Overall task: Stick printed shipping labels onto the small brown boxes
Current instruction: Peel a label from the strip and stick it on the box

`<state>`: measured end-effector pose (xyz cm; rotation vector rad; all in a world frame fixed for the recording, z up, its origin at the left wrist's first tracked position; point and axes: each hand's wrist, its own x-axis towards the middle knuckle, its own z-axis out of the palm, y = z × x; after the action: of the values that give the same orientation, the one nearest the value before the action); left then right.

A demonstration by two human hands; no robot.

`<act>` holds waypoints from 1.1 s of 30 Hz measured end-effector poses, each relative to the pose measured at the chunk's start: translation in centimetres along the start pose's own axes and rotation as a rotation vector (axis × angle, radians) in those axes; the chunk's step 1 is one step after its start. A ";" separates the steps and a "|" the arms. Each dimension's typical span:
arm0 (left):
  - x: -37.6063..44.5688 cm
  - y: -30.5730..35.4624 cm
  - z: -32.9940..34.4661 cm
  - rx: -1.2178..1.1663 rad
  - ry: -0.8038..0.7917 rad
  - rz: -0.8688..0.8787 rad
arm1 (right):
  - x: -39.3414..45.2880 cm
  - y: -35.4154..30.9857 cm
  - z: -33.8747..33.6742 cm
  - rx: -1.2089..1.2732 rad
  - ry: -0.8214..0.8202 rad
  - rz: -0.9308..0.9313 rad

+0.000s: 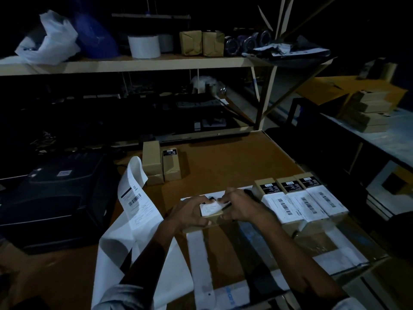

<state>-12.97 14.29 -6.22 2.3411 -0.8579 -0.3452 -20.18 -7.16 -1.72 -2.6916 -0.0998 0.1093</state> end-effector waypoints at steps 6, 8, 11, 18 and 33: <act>-0.2 -0.4 0.4 0.109 0.034 0.033 | -1.5 0.6 1.1 -0.017 0.087 -0.036; -0.4 0.0 0.5 0.134 0.040 0.049 | -1.9 0.7 1.4 -0.037 0.125 -0.037; -0.7 0.2 0.6 0.121 0.049 0.083 | -2.4 0.9 2.0 -0.177 0.223 -0.075; -0.9 -0.3 1.2 -0.004 0.162 0.126 | -4.0 0.3 4.4 -0.338 0.432 0.001; -1.2 0.2 0.7 -0.141 0.100 -0.112 | -4.9 -5.8 9.6 -0.183 0.239 0.235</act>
<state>-14.24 14.61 -6.66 2.2599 -0.6356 -0.3210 -26.25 1.69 -7.53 -2.8647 0.2934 -0.1574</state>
